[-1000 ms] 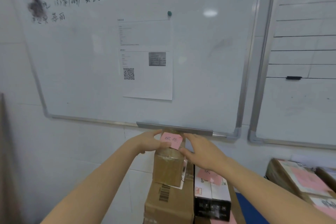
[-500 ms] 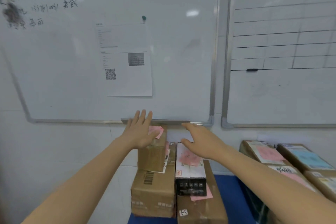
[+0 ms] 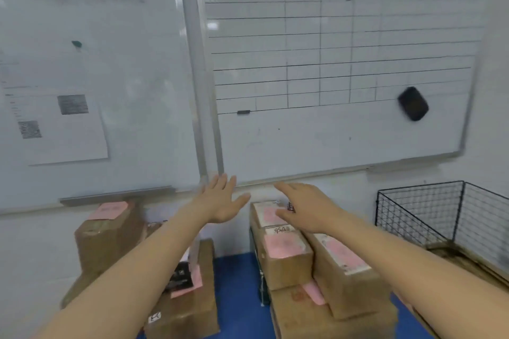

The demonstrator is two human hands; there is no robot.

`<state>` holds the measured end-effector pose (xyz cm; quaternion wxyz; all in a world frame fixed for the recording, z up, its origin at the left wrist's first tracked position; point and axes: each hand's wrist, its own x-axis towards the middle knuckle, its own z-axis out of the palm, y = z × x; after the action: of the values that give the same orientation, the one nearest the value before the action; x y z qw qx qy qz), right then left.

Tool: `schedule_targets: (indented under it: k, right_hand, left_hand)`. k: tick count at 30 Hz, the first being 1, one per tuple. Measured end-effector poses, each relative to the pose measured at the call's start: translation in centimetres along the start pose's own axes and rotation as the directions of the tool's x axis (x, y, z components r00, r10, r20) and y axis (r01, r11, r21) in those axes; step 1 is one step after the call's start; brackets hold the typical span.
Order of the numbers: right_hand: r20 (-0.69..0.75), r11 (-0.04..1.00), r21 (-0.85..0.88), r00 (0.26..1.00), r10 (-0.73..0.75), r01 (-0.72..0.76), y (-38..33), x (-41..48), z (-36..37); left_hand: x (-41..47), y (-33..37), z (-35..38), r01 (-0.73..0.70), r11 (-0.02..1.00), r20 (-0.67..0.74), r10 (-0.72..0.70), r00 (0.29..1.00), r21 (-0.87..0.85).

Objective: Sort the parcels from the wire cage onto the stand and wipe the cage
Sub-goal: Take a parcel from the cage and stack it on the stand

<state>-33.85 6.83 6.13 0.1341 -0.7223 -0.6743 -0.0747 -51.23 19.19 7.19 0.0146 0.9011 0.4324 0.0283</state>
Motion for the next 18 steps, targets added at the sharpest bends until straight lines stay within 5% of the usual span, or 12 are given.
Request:
schedule_targets:
  k: [9, 18]
  right_hand:
    - [0.022, 0.995, -0.059, 0.997, 0.078, -0.077, 16.7, -11.0, -5.5]
    - [-0.032, 0.985, -0.065, 0.987, 0.160, -0.162, 27.0, -14.5, -7.3]
  left_hand:
    - [2.4, 20.3, 1.5, -0.117, 0.991, -0.036, 0.115, 0.993, -0.069]
    - [6.0, 30.5, 3.4, -0.151, 0.984, 0.050, 0.157, 0.986, -0.095]
